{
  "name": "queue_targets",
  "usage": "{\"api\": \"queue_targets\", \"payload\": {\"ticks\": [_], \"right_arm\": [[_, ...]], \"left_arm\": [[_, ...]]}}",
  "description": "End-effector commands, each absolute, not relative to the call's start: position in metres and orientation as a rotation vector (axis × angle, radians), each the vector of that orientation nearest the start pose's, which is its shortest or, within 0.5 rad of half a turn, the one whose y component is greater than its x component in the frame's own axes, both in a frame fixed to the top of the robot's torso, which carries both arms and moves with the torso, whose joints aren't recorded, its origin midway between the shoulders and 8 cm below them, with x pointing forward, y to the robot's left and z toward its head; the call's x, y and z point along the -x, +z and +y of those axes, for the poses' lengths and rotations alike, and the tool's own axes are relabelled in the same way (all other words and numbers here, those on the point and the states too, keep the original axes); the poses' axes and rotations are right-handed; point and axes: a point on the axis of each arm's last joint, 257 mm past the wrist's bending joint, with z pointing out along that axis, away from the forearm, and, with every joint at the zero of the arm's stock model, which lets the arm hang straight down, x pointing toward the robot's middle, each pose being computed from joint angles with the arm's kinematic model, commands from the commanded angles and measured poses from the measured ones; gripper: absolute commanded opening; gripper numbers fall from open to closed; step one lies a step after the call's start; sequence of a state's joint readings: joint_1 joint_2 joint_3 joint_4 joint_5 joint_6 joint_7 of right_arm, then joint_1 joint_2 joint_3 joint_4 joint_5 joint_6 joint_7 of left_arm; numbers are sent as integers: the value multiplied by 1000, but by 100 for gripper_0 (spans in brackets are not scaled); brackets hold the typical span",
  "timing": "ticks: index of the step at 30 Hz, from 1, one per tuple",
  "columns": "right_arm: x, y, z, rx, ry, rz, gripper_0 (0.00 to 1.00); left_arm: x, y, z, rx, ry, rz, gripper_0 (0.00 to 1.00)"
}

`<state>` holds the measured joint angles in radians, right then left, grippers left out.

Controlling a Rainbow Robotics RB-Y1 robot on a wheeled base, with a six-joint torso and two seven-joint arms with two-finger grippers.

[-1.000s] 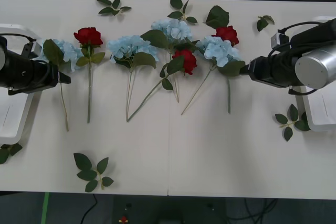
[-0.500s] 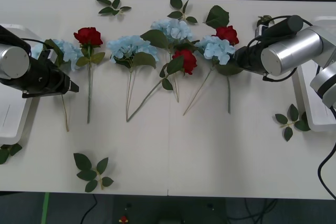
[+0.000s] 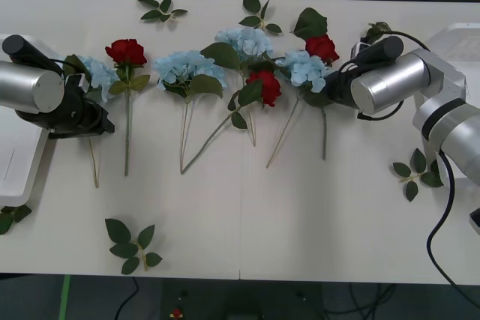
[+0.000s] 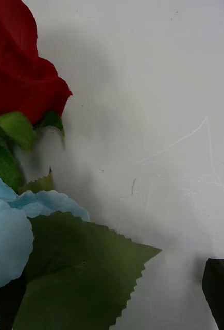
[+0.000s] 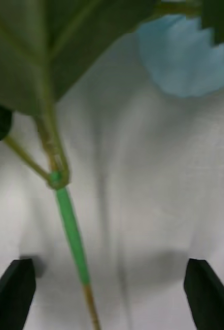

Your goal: Place the red flowers into the right box and the blue flowers into the left box. If a person shows an open palm, hand one flower to the person first, then continue sorting.

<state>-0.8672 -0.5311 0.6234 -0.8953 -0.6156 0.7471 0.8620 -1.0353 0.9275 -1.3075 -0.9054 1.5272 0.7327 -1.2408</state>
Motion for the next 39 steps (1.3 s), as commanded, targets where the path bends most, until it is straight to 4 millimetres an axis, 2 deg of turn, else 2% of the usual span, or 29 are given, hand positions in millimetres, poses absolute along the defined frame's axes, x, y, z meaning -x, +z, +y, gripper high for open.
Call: {"api": "queue_targets", "payload": {"ticks": [1, 10, 11, 12, 13, 14, 15, 18, 20, 24, 25, 27, 28, 30, 31, 33, 34, 35, 36, 37, 39], "right_arm": [[-671, -262, -205, -238, 197, 2300, 100], [-668, -271, -198, -171, 170, 2301, 100], [-668, -271, -200, -158, 154, 2298, 86], [-669, -271, -202, -153, 145, 2295, 54], [-669, -271, -203, -151, 142, 2294, 38], [-669, -270, -203, -150, 140, 2293, 6], [-669, -270, -204, -151, 139, 2293, 0], [-670, -270, -206, -150, 133, 2291, 0], [-670, -268, -209, -147, 126, 2289, 0], [-671, -267, -210, -144, 125, 2285, 0], [-671, -267, -210, -143, 125, 2286, 0], [-672, -267, -210, -145, 130, 2282, 0], [-672, -266, -210, -147, 133, 2280, 0], [-673, -265, -210, -148, 140, 2277, 0], [-673, -265, -209, -149, 143, 2274, 0], [-673, -263, -213, -151, 142, 2273, 0], [-674, -261, -215, -152, 140, 2271, 13], [-674, -260, -217, -155, 145, 2269, 46], [-674, -257, -221, -160, 150, 2268, 89], [-674, -256, -225, -162, 150, 2270, 100], [-672, -252, -232, -146, 145, 2271, 100]], "left_arm": [[-593, -289, 339, 153, -94, 2630, 0], [-594, -289, 343, 148, -81, 2628, 0], [-595, -288, 345, 149, -76, 2625, 0], [-596, -286, 345, 150, -75, 2622, 0], [-596, -285, 347, 151, -71, 2621, 0], [-598, -283, 350, 152, -64, 2616, 0], [-600, -279, 351, 156, -65, 2610, 0], [-605, -263, 363, 184, -48, 2599, 0], [-607, -237, 385, 235, -14, 2602, 0], [-605, -182, 409, 340, -38, 2606, 0], [-604, -173, 412, 358, -48, 2607, 0], [-595, -139, 427, 390, -63, 2622, 0], [-593, -129, 431, 386, -69, 2625, 0], [-578, -96, 447, 380, -89, 2647, 0], [-573, -90, 452, 376, -90, 2654, 0], [-557, -62, 466, 356, -122, 2664, 0], [-552, -52, 472, 340, -132, 2663, 0], [-547, -43, 477, 322, -143, 2658, 0], [-541, -32, 487, 300, -153, 2648, 0], [-536, -23, 494, 281, -159, 2639, 0], [-525, -11, 512, 235, -156, 2625, 0]]}}
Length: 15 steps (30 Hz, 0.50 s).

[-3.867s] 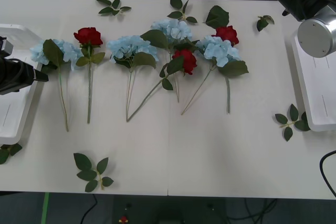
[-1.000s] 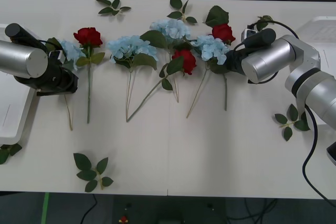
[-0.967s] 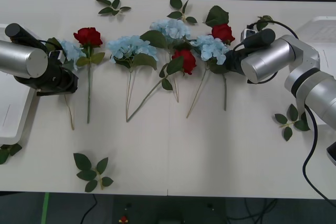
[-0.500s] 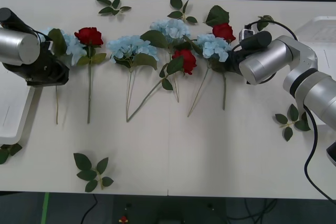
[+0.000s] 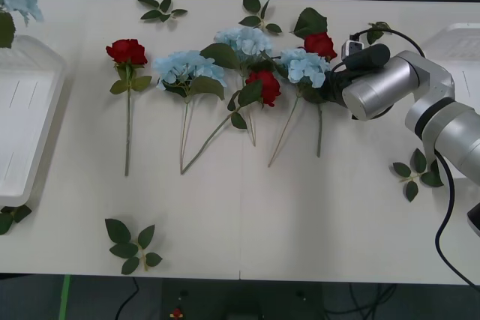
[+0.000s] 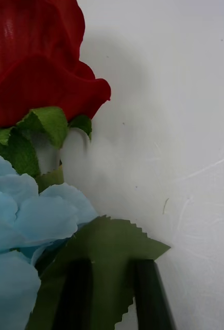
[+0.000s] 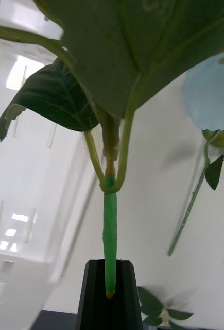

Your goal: Place the red flowers into the right box and the blue flowers into the left box. If a person shows an open palm, hand one flower to the person first, then continue sorting.

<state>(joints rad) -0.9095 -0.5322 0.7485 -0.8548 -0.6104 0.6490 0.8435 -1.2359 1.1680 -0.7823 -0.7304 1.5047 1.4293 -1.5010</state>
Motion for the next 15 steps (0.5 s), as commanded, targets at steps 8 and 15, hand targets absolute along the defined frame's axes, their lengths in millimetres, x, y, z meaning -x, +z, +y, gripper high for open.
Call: {"api": "queue_targets", "payload": {"ticks": [8, 15], "right_arm": [[-660, -222, -255, -117, 143, 2293, 100], [-638, -192, -271, -84, 141, 2329, 100]], "left_arm": [[-507, -8, 577, 150, -63, 2568, 0], [-499, -54, 631, 98, 44, 2517, 0]]}}
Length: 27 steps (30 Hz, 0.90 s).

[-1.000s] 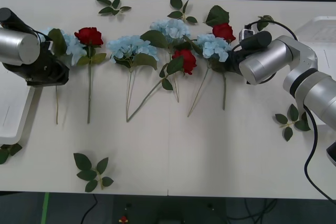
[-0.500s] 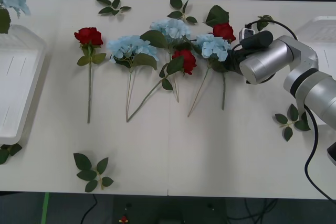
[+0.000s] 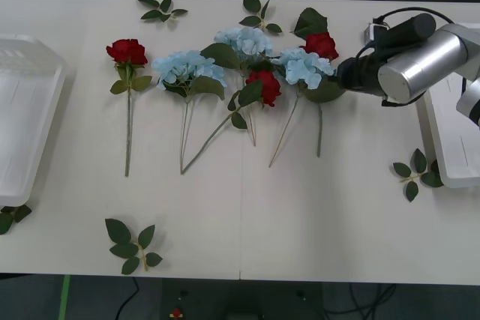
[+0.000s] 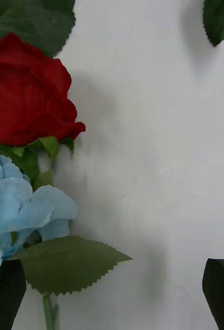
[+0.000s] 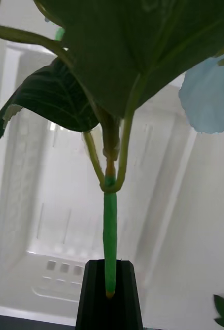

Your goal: Place the red flowers into the right box and the blue flowers into the left box. If a person shows an open palm, hand one flower to the person first, then continue sorting.

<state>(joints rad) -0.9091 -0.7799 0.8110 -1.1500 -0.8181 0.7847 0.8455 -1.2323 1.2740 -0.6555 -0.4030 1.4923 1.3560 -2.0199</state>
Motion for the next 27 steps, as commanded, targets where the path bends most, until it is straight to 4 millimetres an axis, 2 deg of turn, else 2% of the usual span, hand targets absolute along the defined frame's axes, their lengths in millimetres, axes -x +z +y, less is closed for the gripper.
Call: {"api": "queue_targets", "payload": {"ticks": [1, 6, 9, 13, 19, 27], "right_arm": [[-635, -187, -272, -83, 149, 2332, 100], [-620, -166, -281, -60, 167, 2345, 100], [-613, -162, -283, -45, 158, 2359, 100], [-613, -162, -284, -28, 132, 2361, 100], [-630, -166, -269, -18, 106, 2338, 100], [-662, -186, -249, -33, 16, 2328, 100]], "left_arm": [[-501, -62, 638, 82, 67, 2502, 0], [-506, -106, 680, -22, 274, 2426, 0], [-505, -126, 690, -37, 315, 2399, 0], [-499, -148, 693, -47, 320, 2405, 0], [-495, -153, 694, -52, 318, 2415, 0], [-502, -157, 683, -62, 288, 2410, 0]]}}
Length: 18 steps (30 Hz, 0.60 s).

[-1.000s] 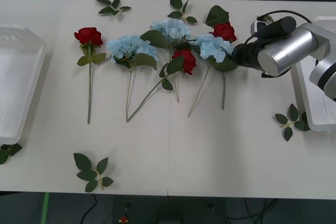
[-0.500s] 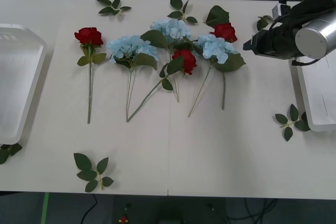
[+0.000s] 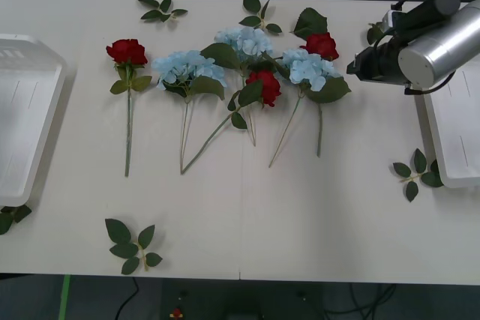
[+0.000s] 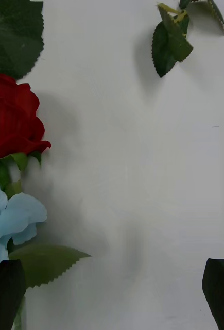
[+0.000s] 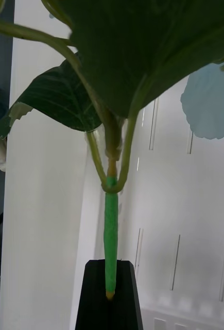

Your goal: Place the red flowers into the right box and the blue flowers into the left box. If a person shows an open palm, hand one flower to the person first, then continue sorting.

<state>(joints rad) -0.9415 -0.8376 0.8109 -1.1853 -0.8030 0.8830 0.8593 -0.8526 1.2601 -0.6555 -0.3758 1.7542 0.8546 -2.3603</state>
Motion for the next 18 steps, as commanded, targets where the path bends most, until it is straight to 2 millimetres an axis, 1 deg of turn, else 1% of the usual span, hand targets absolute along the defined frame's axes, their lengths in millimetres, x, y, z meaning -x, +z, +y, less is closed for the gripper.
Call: {"api": "queue_targets", "payload": {"ticks": [1, 2, 3, 5, 7, 8, 9, 10, 12, 15, 18], "right_arm": [[-666, -190, -242, -30, 8, 2328, 100], [-667, -192, -240, -32, 2, 2328, 100], [-669, -196, -237, -33, -9, 2329, 100], [-672, -202, -226, -25, -12, 2322, 100], [-677, -208, -212, -13, -4, 2307, 100], [-678, -209, -209, -11, 0, 2304, 100], [-680, -212, -205, -6, 3, 2296, 100], [-681, -215, -197, 1, 13, 2291, 100], [-683, -219, -191, 6, 19, 2281, 100], [-685, -225, -179, 18, 28, 2268, 100], [-688, -231, -172, 27, 31, 2253, 100]], "left_arm": [[-504, -165, 676, -66, 269, 2415, 0], [-506, -170, 672, -69, 256, 2419, 0], [-509, -180, 663, -69, 229, 2424, 0], [-516, -198, 648, -56, 191, 2412, 0], [-525, -211, 634, -47, 154, 2389, 0], [-528, -213, 631, -49, 151, 2380, 0], [-533, -219, 623, -62, 146, 2372, 0], [-537, -225, 616, -75, 141, 2367, 0], [-541, -232, 605, -93, 128, 2361, 0], [-541, -245, 589, -111, 91, 2364, 0], [-537, -257, 582, -121, 71, 2373, 0]]}}
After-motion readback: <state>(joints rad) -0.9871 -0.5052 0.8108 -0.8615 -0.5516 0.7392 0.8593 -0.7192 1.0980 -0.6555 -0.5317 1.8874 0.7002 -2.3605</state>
